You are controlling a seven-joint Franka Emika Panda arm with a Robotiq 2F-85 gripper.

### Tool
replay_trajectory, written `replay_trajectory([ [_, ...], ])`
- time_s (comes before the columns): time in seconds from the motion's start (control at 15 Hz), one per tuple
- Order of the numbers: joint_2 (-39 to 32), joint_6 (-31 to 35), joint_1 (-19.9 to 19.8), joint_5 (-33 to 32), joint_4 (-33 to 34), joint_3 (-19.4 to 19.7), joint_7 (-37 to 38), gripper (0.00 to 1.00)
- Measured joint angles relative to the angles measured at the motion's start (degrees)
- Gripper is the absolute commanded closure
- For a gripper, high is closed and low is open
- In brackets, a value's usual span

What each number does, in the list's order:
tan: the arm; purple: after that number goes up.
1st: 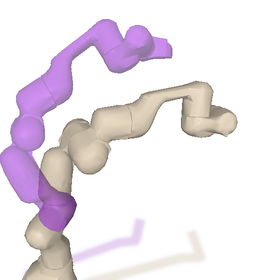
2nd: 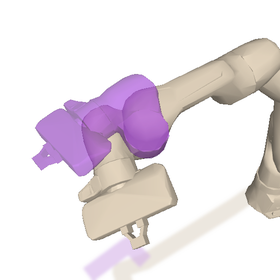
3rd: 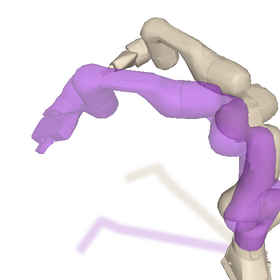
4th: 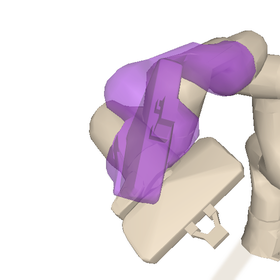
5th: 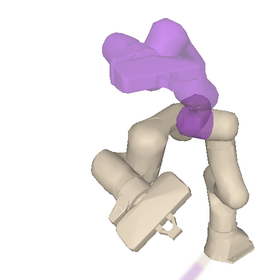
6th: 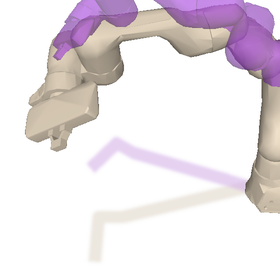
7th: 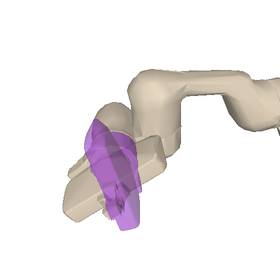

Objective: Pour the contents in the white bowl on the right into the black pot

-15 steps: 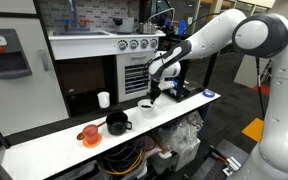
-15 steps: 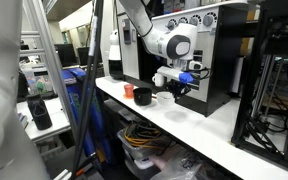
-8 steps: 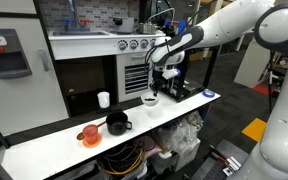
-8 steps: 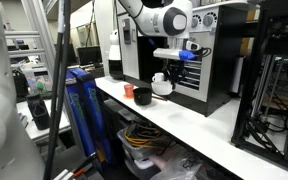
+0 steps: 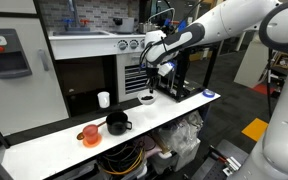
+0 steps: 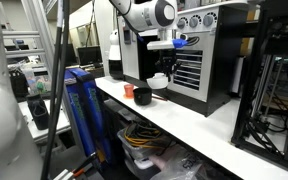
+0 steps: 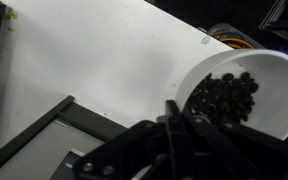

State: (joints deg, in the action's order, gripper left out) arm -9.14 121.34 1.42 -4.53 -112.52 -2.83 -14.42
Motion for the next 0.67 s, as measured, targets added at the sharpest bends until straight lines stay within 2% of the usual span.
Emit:
replay_trajectory([
  [0.33, -2.2, 0.0, 2.6, -2.1, 2.4, -0.4, 0.6, 0.99],
  [0.67, -3.8, 0.1, 3.2, -2.3, 3.9, -0.7, 1.0, 0.96],
])
